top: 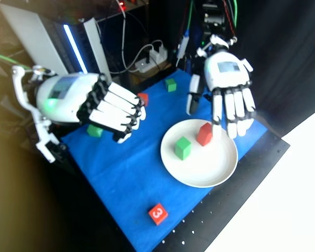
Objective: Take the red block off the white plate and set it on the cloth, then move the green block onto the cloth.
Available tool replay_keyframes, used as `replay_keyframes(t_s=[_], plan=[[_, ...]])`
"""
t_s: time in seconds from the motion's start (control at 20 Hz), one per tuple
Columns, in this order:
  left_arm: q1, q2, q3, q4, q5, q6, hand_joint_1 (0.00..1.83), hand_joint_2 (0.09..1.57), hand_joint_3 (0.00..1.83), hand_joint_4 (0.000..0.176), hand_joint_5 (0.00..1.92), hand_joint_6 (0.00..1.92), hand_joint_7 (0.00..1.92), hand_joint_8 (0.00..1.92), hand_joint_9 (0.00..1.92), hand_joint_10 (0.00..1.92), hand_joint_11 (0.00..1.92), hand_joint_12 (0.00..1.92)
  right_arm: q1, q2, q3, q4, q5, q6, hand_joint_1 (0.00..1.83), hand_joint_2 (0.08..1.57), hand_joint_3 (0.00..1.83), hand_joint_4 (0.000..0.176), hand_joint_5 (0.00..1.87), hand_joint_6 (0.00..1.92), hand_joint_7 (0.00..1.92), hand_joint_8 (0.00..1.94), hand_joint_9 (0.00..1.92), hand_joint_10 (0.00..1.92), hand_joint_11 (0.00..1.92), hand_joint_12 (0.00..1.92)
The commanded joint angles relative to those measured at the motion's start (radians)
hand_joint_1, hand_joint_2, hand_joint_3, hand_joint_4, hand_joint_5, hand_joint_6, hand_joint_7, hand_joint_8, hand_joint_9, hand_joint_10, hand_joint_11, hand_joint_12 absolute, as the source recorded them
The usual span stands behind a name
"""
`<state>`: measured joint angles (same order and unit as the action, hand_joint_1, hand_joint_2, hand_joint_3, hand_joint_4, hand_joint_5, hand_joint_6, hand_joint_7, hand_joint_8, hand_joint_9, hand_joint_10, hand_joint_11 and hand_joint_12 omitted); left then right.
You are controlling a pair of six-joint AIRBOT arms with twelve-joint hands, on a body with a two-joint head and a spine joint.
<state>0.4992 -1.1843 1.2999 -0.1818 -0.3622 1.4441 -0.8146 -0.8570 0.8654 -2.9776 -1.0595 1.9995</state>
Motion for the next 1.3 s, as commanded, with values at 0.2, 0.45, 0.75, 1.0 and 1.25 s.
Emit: replay_keyframes(t_s=[0.2,0.45,0.75,1.0,1.25], plan=[[-0.015,-0.046,0.037,-0.007,-0.063,0.001,0.98,0.95,0.0,0.0,0.53,0.02,0.59,0.03,0.43,0.78,0.25,1.54,0.013,-0.005,0.004,-0.034,-0.12,0.001,1.06,0.62,0.52,0.0,0.71,0.89,0.76,1.19,0.72,1.43,0.65,1.75],[-0.011,-0.071,0.066,-0.024,-0.045,0.001,0.98,0.96,0.01,0.01,0.58,0.02,0.58,0.01,0.27,0.86,0.1,1.61,0.013,-0.005,0.004,-0.034,-0.12,0.001,1.08,0.59,0.6,0.0,0.71,0.89,0.74,1.25,0.7,1.46,0.62,1.8],[-0.001,-0.092,0.095,-0.049,-0.034,0.0,1.07,1.05,0.01,0.0,0.76,0.05,0.81,0.08,0.59,0.78,0.37,1.52,0.013,-0.005,0.004,-0.034,-0.12,0.001,1.07,0.57,0.71,0.0,0.7,0.91,0.74,1.27,0.74,1.46,0.7,1.76],[0.007,-0.101,0.113,-0.052,-0.034,-0.029,1.35,1.19,0.0,0.0,0.66,1.15,0.89,1.17,0.84,1.41,0.57,1.64,0.013,-0.005,0.003,-0.034,-0.12,0.001,1.1,0.6,0.64,0.0,0.74,0.86,0.76,1.2,0.74,1.4,0.66,1.72],[0.015,-0.104,0.132,-0.052,-0.051,-0.092,1.35,1.2,0.01,0.0,0.71,1.23,0.79,1.27,0.84,1.46,0.67,1.68,0.013,-0.006,0.003,-0.034,-0.12,0.001,1.14,0.61,0.63,0.0,0.74,0.91,0.79,1.21,0.77,1.4,0.7,1.7]])
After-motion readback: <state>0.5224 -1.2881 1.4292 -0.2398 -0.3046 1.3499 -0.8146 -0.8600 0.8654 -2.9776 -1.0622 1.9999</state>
